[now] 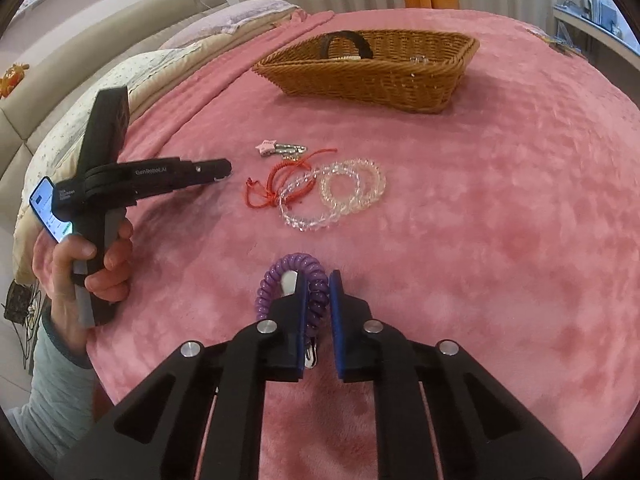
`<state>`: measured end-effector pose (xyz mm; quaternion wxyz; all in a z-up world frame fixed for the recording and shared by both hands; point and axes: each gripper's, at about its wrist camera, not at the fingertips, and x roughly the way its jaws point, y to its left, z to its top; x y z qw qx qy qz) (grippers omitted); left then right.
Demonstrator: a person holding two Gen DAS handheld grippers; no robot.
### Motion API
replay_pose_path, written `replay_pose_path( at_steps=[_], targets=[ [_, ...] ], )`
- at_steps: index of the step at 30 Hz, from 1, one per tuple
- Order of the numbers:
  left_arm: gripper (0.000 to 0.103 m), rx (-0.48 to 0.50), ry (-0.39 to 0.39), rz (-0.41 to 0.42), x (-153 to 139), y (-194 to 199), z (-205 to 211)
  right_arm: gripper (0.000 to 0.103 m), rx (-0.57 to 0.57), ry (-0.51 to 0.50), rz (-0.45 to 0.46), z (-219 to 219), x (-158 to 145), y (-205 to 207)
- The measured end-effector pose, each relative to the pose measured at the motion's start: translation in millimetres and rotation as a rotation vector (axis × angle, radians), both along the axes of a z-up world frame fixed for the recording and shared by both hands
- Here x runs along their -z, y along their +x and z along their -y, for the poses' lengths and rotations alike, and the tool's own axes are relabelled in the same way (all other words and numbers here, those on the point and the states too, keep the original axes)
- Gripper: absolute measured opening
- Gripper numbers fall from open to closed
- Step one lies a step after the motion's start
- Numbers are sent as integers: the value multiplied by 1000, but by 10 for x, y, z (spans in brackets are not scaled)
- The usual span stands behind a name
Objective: Organize jewelry
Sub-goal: 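Grasp the purple coil hair tie with the right tool while the left tool grasps the ring, then carry the purple hair tie and ring to the basket and release both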
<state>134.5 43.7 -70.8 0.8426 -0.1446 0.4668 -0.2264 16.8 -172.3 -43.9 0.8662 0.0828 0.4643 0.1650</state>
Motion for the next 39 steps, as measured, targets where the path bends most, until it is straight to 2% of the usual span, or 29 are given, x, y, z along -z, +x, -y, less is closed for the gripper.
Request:
replay_pose_path(
  at_steps=[4, 9, 13, 17, 23, 24, 26, 27, 28, 33, 35, 36, 37, 39],
  targets=[
    [5, -3, -14, 13, 3, -29, 9, 9, 20, 8, 16, 67, -57, 37],
    [5, 17, -13, 48, -24, -89, 34, 9, 69, 68, 41, 288, -170, 93],
    [5, 16, -74, 72, -44, -134, -49, 9, 156, 1, 64, 472, -197, 164],
    [5, 17, -80, 69, -28, -133, -35, 9, 224, -76, 45, 697, -66, 265],
    [5, 14, -60, 99, -50, -174, -22, 11, 240, -30, -26, 886, 178, 326],
    [5, 14, -56, 105, -54, -184, -17, 14, 239, -20, -28, 897, 179, 320],
    [5, 17, -54, 126, -74, -228, -19, 31, 248, -6, -17, 934, 144, 309],
    [5, 20, -55, 145, -97, -258, -16, 46, 258, -20, -5, 941, 119, 300],
    [4, 21, -56, 155, -108, -270, -16, 50, 265, -39, 3, 929, 102, 298],
    [5, 46, -28, 181, -137, -304, 55, 48, 238, -178, -5, 723, 156, 389],
    [4, 53, -15, 191, -146, -315, 82, 35, 229, -264, 1, 610, 189, 413],
    [4, 56, -13, 196, -147, -323, 83, 26, 218, -293, 10, 564, 192, 406],
    [4, 60, -11, 200, -151, -328, 92, 11, 203, -299, 17, 533, 191, 389],
    [4, 65, -6, 199, -142, -326, 92, 11, 179, -315, 31, 483, 177, 346]
  ],
)
